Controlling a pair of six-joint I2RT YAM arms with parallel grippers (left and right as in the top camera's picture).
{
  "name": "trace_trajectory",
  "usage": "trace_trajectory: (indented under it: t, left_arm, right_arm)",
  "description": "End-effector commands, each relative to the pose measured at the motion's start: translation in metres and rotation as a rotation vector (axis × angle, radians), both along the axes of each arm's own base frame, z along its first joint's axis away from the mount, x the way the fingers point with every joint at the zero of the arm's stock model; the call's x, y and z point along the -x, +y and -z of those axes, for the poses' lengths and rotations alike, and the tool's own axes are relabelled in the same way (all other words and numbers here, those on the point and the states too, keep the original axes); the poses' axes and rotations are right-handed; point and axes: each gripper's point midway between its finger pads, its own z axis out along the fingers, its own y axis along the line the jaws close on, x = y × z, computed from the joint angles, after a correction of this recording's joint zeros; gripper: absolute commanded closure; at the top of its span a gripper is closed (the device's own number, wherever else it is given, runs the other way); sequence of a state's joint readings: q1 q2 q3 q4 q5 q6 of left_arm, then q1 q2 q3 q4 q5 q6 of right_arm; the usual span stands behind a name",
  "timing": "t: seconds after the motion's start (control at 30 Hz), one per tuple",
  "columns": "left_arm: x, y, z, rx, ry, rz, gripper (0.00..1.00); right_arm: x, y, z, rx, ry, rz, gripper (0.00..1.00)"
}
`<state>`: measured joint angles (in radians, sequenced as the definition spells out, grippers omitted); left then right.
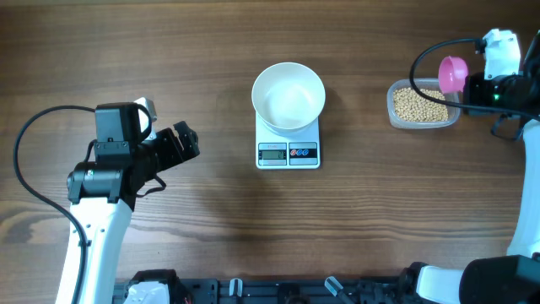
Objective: Scoop item into bowl and weigh 150g on scale
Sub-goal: 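Lower the pink scoop into the soybean tub with the right gripper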
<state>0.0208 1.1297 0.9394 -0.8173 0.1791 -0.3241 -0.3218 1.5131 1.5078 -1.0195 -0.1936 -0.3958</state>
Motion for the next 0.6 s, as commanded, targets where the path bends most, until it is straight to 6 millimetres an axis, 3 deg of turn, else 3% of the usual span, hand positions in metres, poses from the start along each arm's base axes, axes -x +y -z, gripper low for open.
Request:
trace_trajectory:
  t: [0.0, 0.37, 0.57]
  left_arm:
    - [0.0, -0.001, 0.002, 0.016, 0.006, -0.003, 0.0]
    - [0.001, -0.001, 0.003, 0.016, 0.012, -0.003, 0.0]
    - [0.001, -0.001, 0.003, 0.016, 0.011, -0.002, 0.0]
  right_arm:
    - [0.001, 0.002, 0.029, -0.012, 0.057, -0.012, 0.96]
    - [0.002, -0.005, 0.069, -0.045, 0.182, 0.074, 0.96]
    - [0.003, -0.001, 0.076, 0.041, 0.231, 0.109, 0.96]
